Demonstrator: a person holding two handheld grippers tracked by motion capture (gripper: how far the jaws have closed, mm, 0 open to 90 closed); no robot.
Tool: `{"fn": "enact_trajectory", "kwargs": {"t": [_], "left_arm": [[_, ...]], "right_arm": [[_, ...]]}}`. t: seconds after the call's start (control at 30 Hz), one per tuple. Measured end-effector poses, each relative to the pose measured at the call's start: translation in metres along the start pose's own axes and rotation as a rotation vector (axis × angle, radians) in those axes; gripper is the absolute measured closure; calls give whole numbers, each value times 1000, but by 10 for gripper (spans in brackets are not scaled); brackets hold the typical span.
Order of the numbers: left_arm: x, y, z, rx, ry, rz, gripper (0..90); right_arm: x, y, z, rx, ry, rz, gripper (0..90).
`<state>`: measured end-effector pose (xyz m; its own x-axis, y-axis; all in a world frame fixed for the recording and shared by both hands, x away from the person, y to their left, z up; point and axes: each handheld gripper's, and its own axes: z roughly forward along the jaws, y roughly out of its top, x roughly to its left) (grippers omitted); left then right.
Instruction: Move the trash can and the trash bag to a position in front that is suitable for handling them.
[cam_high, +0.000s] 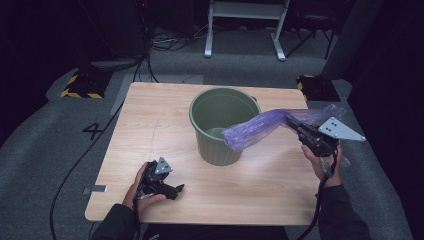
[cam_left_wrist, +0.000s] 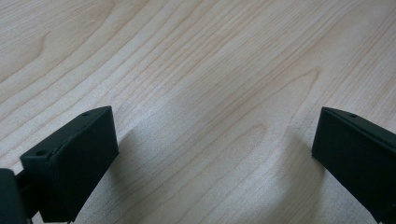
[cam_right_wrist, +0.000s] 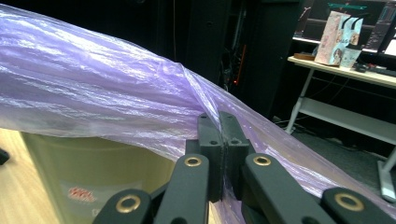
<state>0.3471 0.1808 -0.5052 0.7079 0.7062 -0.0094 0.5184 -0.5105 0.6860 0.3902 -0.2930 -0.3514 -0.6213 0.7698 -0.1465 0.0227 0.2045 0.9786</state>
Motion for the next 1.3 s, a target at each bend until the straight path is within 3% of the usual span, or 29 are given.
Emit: {"fn": "enact_trajectory", "kwargs": {"t": [0.53, 1.3], "left_arm": [[0, 1, 0, 1, 1, -2, 0], [1, 1, 1, 3, -3, 3, 0]], "right_arm": [[-5, 11, 25, 50, -71, -46, 900], [-13, 21, 39, 81, -151, -76, 900]]}}
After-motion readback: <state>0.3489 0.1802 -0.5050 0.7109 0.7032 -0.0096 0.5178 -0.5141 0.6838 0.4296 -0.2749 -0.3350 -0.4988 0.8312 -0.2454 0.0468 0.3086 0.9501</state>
